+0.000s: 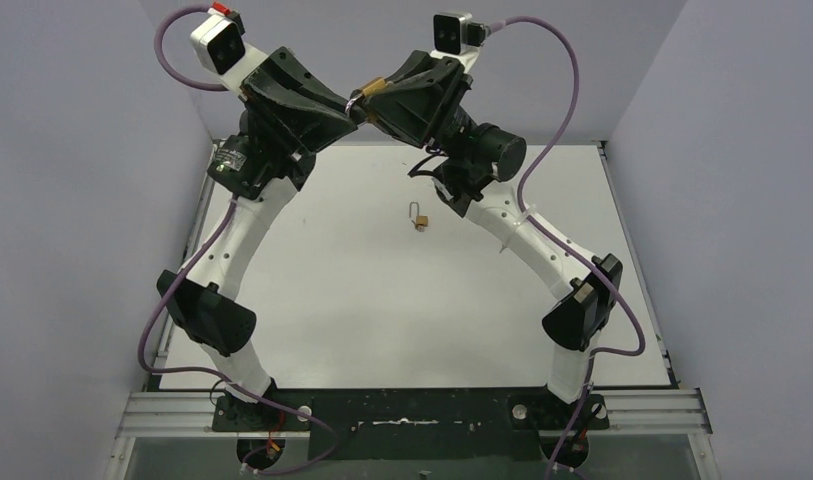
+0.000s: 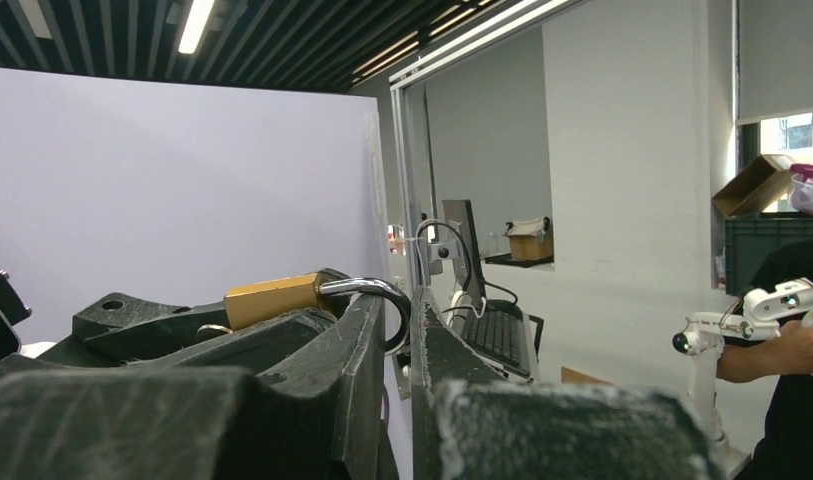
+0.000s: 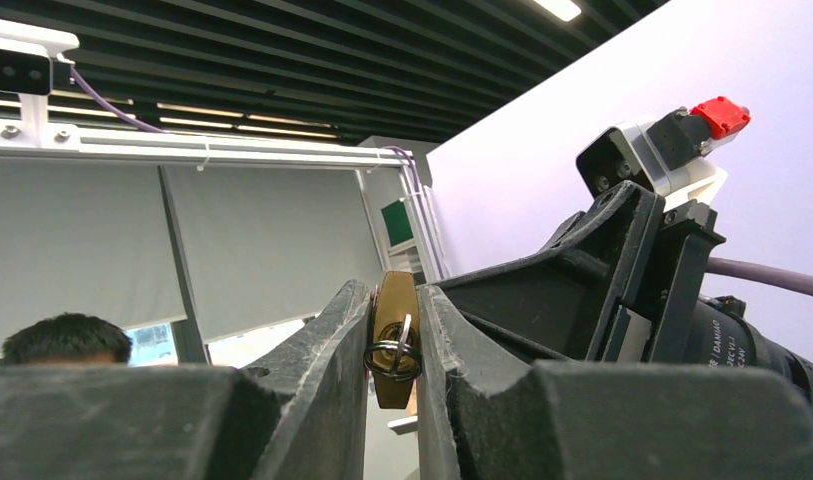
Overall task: Lock with the key
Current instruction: Lock the lock.
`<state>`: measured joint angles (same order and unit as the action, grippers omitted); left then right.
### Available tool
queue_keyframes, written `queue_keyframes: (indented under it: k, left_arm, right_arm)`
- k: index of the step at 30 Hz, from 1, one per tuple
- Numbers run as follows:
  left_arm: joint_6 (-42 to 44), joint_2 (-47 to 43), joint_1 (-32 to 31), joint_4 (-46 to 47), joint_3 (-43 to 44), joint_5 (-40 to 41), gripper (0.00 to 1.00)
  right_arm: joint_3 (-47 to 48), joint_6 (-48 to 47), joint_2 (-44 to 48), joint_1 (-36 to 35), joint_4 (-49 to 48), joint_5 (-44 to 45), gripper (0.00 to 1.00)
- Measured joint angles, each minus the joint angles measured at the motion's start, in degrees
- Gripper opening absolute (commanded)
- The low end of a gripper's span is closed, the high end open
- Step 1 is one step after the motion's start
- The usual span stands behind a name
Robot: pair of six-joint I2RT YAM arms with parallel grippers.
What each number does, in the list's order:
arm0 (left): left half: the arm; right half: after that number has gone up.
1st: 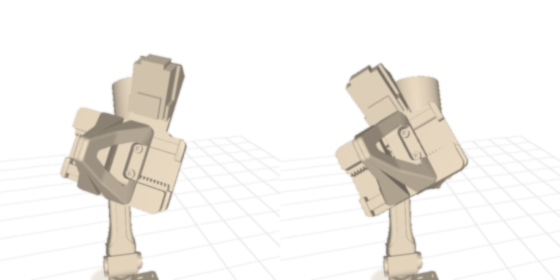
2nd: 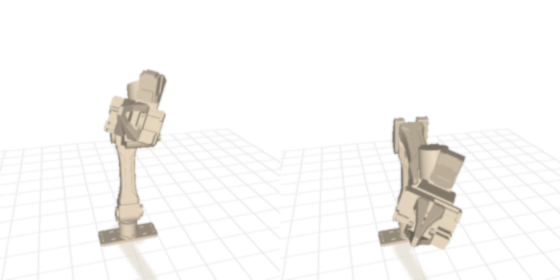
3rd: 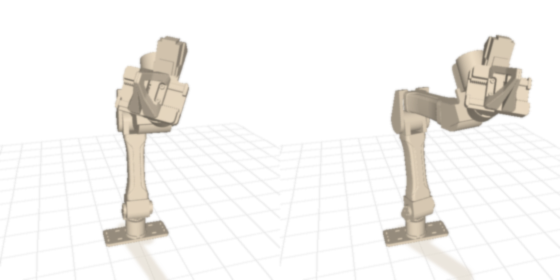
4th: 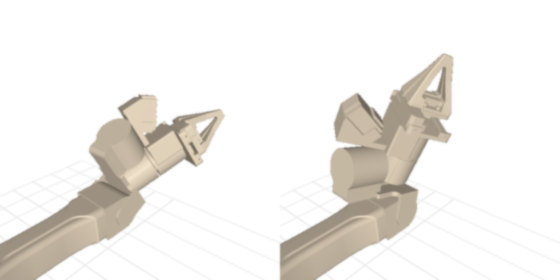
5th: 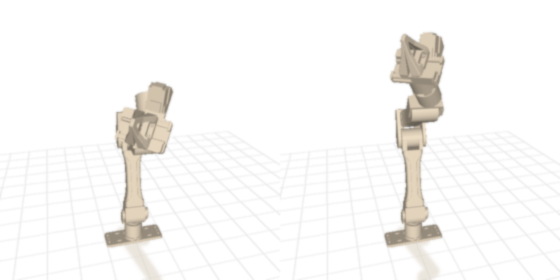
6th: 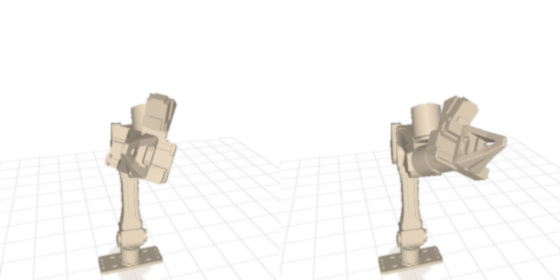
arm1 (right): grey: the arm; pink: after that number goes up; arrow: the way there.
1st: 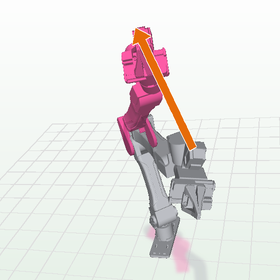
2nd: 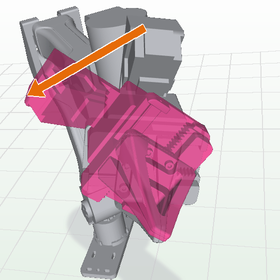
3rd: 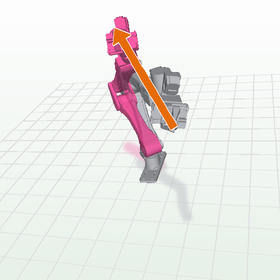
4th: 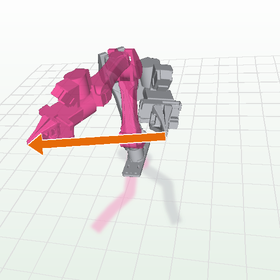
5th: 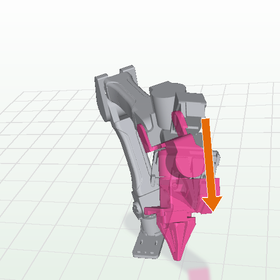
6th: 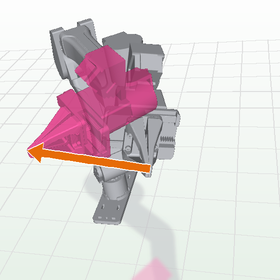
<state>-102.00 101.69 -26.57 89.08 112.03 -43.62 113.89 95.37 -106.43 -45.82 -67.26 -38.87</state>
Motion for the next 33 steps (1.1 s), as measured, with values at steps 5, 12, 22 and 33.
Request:
queue_keyframes:
  k: [5,12,22,33]
  left_arm:
    - [2.0,-0.2,0.0,0.0,-2.4,1.0,0.0]
    - [3.5,-0.2,0.2,0.0,-4.1,1.9,0.0]
    - [3.7,2.1,0.0,-0.3,-0.8,1.9,0.0]
    - [4.9,2.8,0.0,-0.3,-0.5,2.4,0.0]
  right_arm:
    - [0.0,-0.8,0.6,1.9,2.1,-1.9,0.0]
    - [0.8,-2.6,1.4,3.8,6.0,-4.7,0.0]
    - [1.9,-5.4,2.6,3.9,10.1,-6.1,0.0]
    - [1.7,-6.7,3.2,4.1,12.0,-5.7,0.0]
